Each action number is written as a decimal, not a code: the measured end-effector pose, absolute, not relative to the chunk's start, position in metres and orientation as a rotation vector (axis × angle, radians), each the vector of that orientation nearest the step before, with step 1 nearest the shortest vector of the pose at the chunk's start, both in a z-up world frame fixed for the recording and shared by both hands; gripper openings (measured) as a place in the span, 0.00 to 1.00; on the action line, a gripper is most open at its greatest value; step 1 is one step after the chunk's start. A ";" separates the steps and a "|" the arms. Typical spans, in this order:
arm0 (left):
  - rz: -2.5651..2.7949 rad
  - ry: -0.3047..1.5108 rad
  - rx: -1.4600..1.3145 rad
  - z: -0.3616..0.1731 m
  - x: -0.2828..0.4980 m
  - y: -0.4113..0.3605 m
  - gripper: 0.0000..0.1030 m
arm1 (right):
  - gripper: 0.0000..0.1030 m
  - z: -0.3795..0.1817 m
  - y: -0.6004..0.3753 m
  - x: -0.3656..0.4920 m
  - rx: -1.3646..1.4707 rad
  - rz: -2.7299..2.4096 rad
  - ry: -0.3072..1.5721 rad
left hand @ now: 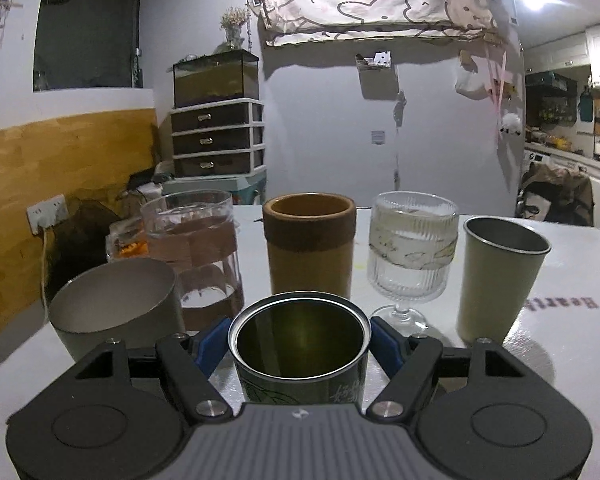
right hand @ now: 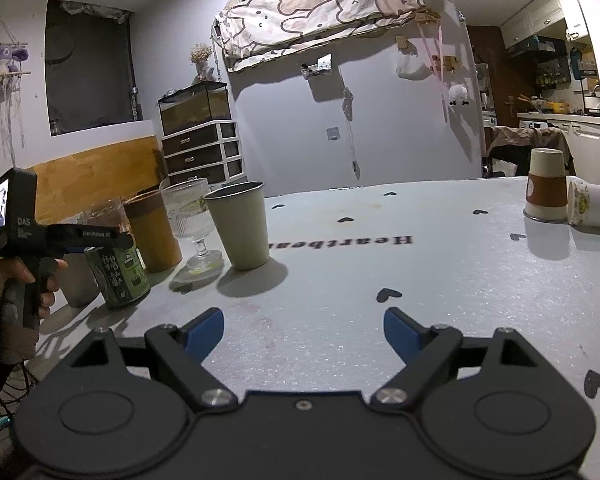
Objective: Flip cup upright
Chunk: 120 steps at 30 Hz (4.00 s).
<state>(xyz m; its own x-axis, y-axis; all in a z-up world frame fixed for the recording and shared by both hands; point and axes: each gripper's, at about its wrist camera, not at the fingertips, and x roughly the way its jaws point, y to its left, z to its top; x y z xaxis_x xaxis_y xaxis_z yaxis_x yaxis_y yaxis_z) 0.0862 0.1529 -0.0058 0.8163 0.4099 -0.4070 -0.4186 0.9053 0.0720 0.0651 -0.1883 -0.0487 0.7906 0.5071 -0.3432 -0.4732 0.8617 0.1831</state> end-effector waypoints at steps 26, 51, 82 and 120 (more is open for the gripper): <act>0.375 0.363 -0.007 0.013 0.004 0.109 1.00 | 0.86 -0.024 -0.171 0.063 0.047 0.553 0.315; 0.358 0.339 -0.033 -0.001 -0.070 0.073 1.00 | 1.00 -0.020 -0.145 0.045 -0.050 0.535 0.296; 0.369 0.350 -0.036 -0.001 -0.069 0.075 1.00 | 1.00 -0.024 -0.143 0.041 -0.049 0.536 0.297; 0.371 0.352 -0.036 -0.001 -0.069 0.081 1.00 | 1.00 -0.016 -0.144 0.040 -0.047 0.534 0.292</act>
<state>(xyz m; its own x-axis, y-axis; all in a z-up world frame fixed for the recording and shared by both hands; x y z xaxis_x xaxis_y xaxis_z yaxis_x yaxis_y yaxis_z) -0.0689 0.0807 -0.0010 0.8721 0.3486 -0.3433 -0.3610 0.9321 0.0294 0.0397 -0.1439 -0.0160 0.8204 0.4949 -0.2864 -0.5081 0.8607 0.0318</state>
